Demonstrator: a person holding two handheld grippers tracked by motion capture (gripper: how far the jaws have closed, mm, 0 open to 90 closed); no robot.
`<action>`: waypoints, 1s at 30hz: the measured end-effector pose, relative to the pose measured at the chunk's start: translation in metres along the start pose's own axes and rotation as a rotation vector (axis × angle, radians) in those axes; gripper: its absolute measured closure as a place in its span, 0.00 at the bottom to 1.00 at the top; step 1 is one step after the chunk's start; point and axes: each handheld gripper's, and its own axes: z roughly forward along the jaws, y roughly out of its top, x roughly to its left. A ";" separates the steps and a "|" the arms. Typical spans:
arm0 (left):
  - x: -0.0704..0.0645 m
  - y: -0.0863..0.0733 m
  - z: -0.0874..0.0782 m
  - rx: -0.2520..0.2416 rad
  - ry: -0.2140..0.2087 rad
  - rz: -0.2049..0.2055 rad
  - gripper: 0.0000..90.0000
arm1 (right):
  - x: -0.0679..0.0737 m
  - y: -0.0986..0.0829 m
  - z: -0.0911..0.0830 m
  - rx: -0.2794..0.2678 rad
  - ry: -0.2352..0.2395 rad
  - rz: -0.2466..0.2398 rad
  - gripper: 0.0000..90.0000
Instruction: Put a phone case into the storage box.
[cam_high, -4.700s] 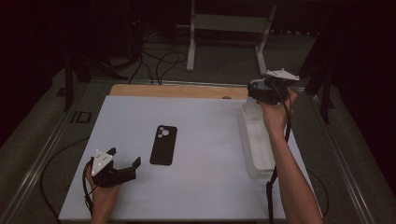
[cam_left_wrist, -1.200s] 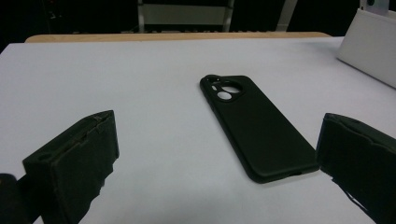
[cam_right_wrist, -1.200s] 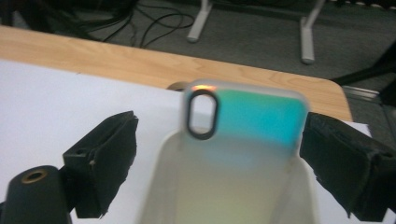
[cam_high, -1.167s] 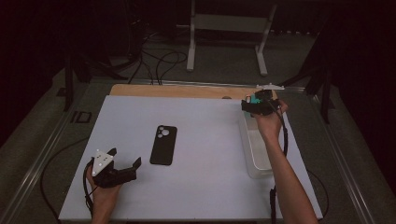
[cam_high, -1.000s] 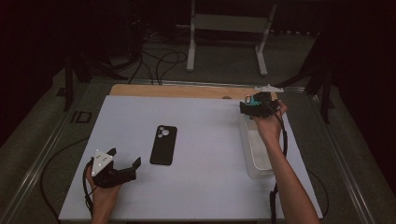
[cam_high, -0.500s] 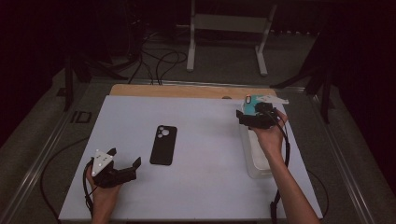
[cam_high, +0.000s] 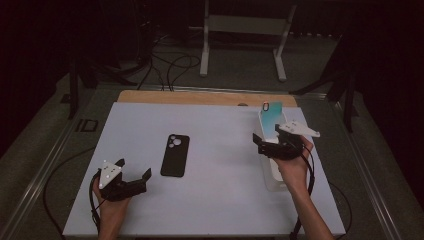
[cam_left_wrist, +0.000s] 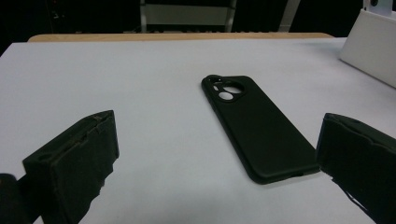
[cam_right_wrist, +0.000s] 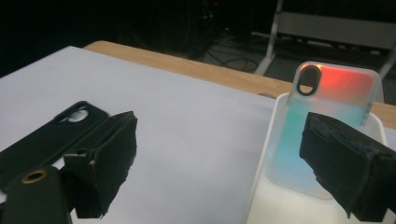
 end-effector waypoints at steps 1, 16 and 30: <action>0.000 0.000 0.000 0.001 0.000 0.001 0.00 | 0.001 -0.003 -0.004 -0.008 0.004 0.002 0.12; -0.003 0.001 -0.001 -0.009 -0.006 0.018 0.00 | 0.023 -0.064 -0.039 -0.112 0.064 -0.053 0.12; -0.015 0.008 -0.001 -0.005 -0.040 0.056 0.00 | 0.020 -0.091 -0.048 -0.145 0.049 -0.083 0.12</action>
